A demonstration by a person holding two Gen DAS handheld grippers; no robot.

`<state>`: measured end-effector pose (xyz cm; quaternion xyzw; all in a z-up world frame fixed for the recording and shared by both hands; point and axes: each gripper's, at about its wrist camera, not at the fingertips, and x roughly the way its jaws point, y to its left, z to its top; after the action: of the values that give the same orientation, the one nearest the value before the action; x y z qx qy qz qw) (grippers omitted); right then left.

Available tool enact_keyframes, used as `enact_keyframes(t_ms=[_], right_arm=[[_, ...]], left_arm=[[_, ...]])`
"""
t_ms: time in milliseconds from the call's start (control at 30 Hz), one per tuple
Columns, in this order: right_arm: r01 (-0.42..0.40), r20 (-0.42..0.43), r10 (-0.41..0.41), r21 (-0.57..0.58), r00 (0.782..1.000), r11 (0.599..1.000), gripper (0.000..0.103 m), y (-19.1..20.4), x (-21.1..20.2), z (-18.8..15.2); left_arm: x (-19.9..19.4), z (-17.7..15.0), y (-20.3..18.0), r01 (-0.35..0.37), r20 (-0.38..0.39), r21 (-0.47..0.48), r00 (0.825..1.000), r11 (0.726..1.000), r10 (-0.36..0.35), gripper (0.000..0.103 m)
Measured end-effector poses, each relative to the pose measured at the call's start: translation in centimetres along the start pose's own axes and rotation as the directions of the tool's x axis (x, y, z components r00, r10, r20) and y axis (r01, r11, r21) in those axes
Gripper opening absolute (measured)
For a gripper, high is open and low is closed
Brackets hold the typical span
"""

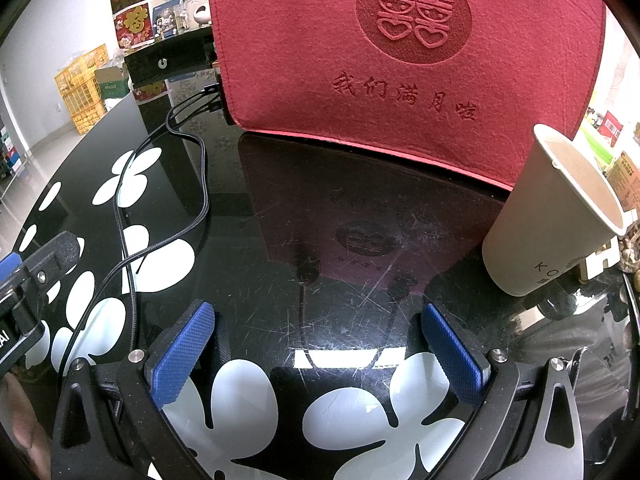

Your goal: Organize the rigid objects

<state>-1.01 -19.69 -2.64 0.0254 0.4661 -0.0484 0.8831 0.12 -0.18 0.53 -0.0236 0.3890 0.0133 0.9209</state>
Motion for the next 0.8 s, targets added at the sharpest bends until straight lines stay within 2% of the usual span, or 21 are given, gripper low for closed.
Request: enact_keyframes(t_ms=[800], right_arm=[[0.000,0.000,0.000,0.000,1.000,1.000,0.103,0.0,0.0,0.0]], left_arm=[[-1.0,-0.1,0.6,-0.026,0.013,-0.033,1.000,0.999,0.026,0.103]])
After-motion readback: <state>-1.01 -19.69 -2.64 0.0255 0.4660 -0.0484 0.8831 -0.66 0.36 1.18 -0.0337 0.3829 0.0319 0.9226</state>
